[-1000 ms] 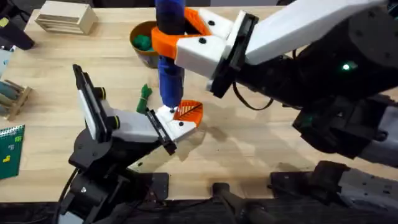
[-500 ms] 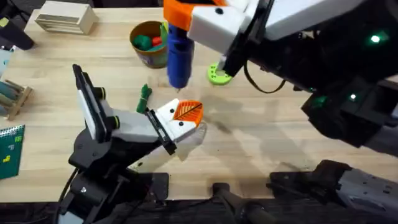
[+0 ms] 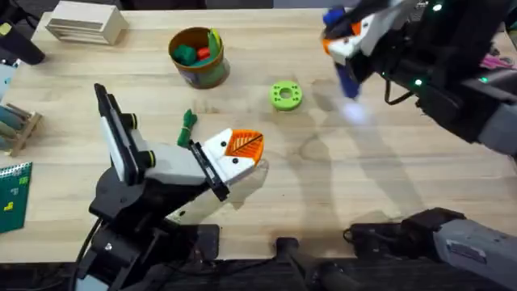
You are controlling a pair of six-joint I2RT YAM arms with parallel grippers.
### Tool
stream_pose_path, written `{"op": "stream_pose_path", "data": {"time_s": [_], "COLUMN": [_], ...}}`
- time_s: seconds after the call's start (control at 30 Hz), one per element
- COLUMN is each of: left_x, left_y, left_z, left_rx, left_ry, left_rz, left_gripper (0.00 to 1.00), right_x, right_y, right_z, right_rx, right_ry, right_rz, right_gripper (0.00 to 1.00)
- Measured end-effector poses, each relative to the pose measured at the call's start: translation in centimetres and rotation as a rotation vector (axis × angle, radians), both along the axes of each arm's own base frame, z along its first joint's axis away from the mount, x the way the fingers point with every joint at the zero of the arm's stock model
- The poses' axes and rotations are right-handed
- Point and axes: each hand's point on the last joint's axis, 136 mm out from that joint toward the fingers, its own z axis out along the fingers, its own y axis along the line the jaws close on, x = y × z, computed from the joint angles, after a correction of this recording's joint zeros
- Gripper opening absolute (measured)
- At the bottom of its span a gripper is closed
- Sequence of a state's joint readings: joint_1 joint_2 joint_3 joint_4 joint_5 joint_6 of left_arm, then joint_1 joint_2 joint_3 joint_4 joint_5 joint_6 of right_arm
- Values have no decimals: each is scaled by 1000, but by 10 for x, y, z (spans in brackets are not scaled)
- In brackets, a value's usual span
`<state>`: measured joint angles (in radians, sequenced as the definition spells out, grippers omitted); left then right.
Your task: Pick up the gripper from the table and insert it into the empty holder that is missing its gripper. Then pick up a screw, insert it into the mounting hole, and use the screwdriver to tighten it. Finally, clean up the table by picking up the vegetable and placing it into the bucket.
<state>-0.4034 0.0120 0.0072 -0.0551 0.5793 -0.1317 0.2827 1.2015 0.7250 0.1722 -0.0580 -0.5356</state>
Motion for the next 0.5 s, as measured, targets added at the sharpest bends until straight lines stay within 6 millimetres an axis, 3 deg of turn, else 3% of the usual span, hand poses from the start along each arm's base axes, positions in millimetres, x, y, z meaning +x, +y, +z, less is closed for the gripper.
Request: {"op": "stream_pose_path", "data": {"time_s": [0.17, 0.2, 0.37, 0.5], "left_x": [0, 0, 0, 0], "left_y": [0, 0, 0, 0], "left_z": [0, 0, 0, 0], "left_rx": [0, 0, 0, 0], "left_ry": [0, 0, 0, 0], "left_rz": [0, 0, 0, 0], "left_gripper": [5, 5, 5, 5], "right_x": [17, 22, 22, 21], "right_y": [-45, -64, -70, -69], "right_z": [-50, -80, -118, -134], "right_rx": [-338, -496, -656, -704], "right_ry": [53, 105, 171, 196], "right_rz": [-49, -33, 52, 98], "right_gripper": [31, 31, 31, 41]}}
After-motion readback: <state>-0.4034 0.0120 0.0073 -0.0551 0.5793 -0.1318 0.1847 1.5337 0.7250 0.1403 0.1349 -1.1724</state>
